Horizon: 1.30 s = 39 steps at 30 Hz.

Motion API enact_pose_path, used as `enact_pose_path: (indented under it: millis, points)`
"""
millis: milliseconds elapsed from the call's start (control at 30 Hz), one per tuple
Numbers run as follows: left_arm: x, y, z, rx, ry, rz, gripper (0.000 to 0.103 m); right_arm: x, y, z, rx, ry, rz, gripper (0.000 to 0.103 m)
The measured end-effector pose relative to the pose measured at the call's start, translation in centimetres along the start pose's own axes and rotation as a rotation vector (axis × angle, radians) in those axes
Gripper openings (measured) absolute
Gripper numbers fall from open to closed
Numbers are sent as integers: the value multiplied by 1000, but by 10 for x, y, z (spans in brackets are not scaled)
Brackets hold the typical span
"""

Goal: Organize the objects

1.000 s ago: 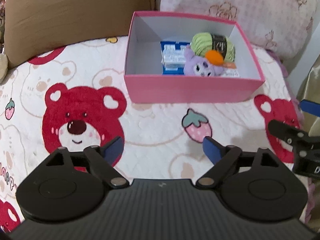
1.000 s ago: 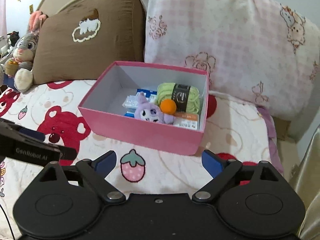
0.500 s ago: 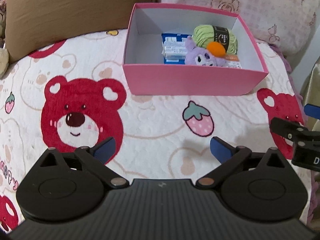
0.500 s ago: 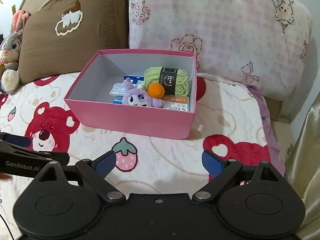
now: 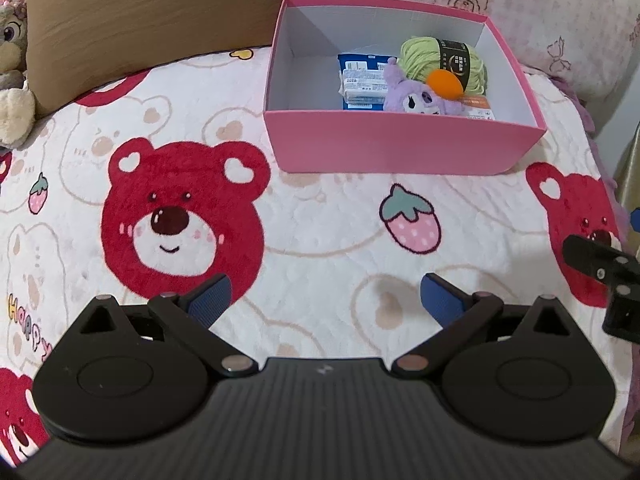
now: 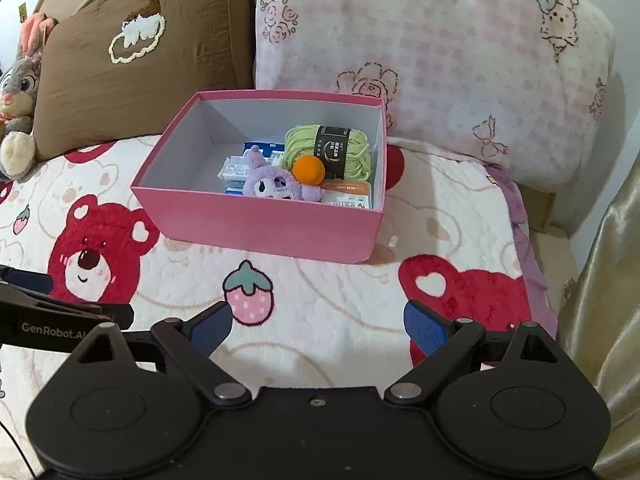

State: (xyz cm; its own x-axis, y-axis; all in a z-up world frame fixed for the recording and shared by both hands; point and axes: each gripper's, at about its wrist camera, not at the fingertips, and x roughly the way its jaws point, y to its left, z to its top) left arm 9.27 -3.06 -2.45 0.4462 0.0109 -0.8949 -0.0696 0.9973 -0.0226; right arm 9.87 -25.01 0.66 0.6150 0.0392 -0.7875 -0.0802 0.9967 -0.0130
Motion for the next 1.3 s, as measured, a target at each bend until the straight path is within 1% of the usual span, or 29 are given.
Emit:
enact_pose_path:
  millis: [267,900,1300]
  points:
    - [-6,5,-5,-6,4,7,102,-8,1,-3,-5,8,-16,95]
    - [-8,8,-7,-2,-3,17,102,3,1,-9,22,69,-6,95]
    - [-11,10,-8,4,-6,24,102,0,1,-8,14,56,-5,95]
